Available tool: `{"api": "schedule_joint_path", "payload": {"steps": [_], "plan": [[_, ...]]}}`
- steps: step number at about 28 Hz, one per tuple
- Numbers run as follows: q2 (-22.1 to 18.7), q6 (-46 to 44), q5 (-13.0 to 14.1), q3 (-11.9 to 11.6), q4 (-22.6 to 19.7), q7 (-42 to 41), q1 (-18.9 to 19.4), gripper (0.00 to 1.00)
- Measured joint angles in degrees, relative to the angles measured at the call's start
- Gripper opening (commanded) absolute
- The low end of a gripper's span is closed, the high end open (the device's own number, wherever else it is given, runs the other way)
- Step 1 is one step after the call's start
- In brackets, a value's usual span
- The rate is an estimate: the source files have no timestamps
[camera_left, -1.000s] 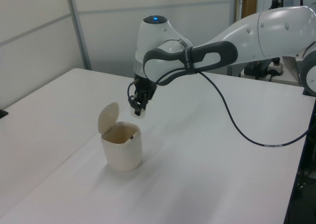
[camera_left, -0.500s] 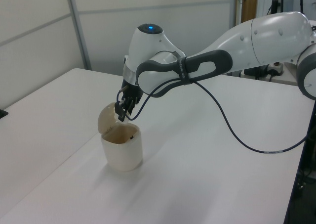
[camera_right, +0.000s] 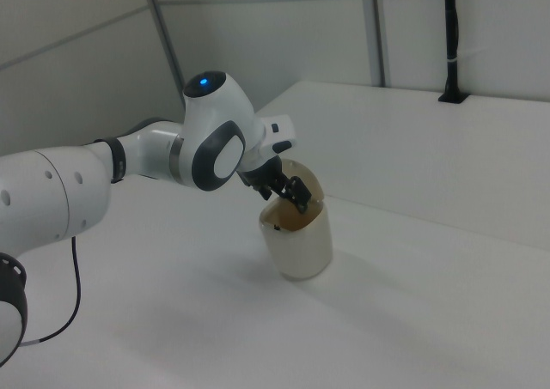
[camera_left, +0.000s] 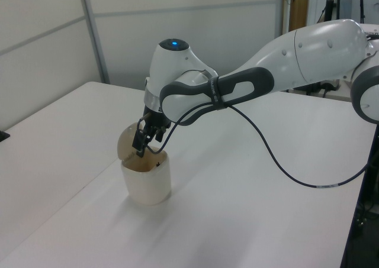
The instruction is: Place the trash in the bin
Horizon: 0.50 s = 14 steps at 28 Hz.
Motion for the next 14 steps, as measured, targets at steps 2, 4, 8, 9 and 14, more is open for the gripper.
{"api": "schedule_joint_path", "payload": {"steps": [2, 4, 8, 9, 14], "plan": [[-0.3, -1.6, 0.0, -0.1, 0.1, 0.0, -0.1, 1.00], [-1.1, -4.2, 0.0, -0.3, 0.3, 0.1, -0.2, 1.00], [-4.3, -12.2, 0.0, -1.7, 1.3, 0.3, -0.3, 1.00], [-5.4, -14.5, 0.0, -2.2, 1.5, 0.3, -0.3, 1.00], [-11.6, -25.2, -0.8, -4.6, 1.9, 0.4, -0.5, 1.00]]}}
